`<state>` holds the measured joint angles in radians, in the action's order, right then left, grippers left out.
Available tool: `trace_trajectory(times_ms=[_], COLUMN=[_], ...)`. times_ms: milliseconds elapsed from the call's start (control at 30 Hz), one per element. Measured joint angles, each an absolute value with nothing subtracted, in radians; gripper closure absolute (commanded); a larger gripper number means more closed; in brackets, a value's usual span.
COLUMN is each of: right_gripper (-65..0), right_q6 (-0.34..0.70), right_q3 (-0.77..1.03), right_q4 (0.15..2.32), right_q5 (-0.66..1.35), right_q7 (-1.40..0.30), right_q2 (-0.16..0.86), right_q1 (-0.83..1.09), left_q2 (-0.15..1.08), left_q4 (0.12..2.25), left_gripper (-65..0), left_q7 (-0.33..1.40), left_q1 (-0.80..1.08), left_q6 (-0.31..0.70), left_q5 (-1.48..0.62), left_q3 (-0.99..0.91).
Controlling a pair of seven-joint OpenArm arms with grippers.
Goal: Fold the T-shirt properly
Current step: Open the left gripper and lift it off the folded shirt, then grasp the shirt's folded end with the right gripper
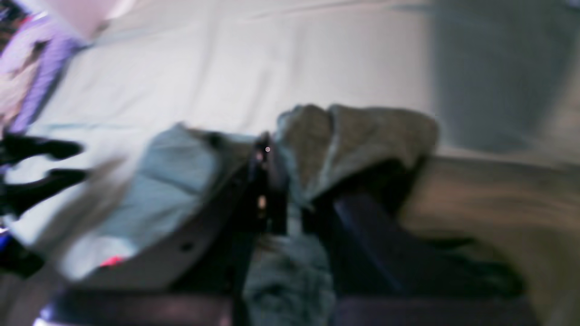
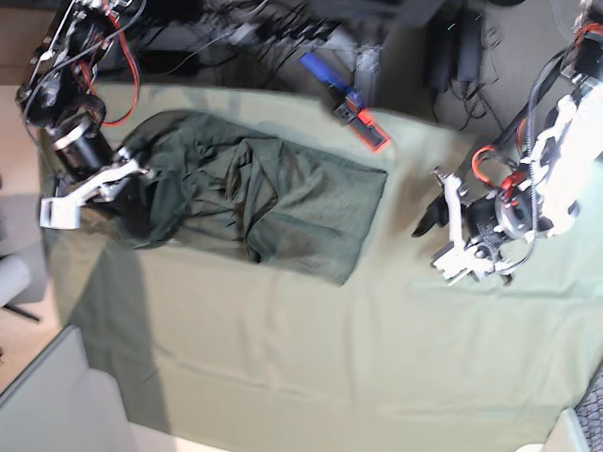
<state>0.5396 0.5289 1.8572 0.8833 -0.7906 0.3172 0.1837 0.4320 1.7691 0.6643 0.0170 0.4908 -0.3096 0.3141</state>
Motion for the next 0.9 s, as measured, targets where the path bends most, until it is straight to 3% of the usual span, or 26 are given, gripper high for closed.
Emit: trace_trajectory(times_ms=[367,633,667,733,800,900], right_gripper=[0.0,0.0,-1.8,-25.0,-40.7,-42.8], right_q6=[0.539,0.539,0.539,0.54,0.54,0.539], right_q3=[0.232,0.031,0.016,-0.009,-0.018,-0.022], right_q4=[1.937,1.916,1.908,1.894,1.891,1.891], right_q5=[0.658,0.474,0.458,0.447,0.447,0.459], right_q7=[-0.722,-0.695,-0.695,-0.695,-0.693,-0.692], right_q2=[0.089,0.021,0.017,0.017,0.017,0.017], right_q1=[0.153,0.147,0.147,0.149,0.153,0.154], left_q2=[0.45,0.45,0.451,0.452,0.451,0.451], left_q4=[1.769,1.769,1.769,1.769,1.769,1.769], left_gripper=[-35.6,-35.6,-35.6,-35.6,-35.6,-35.6], left_q7=[0.677,0.677,0.677,0.677,0.677,0.677], left_q1=[0.025,0.033,0.033,0.034,0.034,0.033], left_q6=[0.491,0.491,0.491,0.491,0.503,0.506], left_q5=[-0.308,-0.308,-0.31,-0.332,-0.354,-0.373], left_q3=[0.315,0.315,0.315,0.315,0.315,0.315])
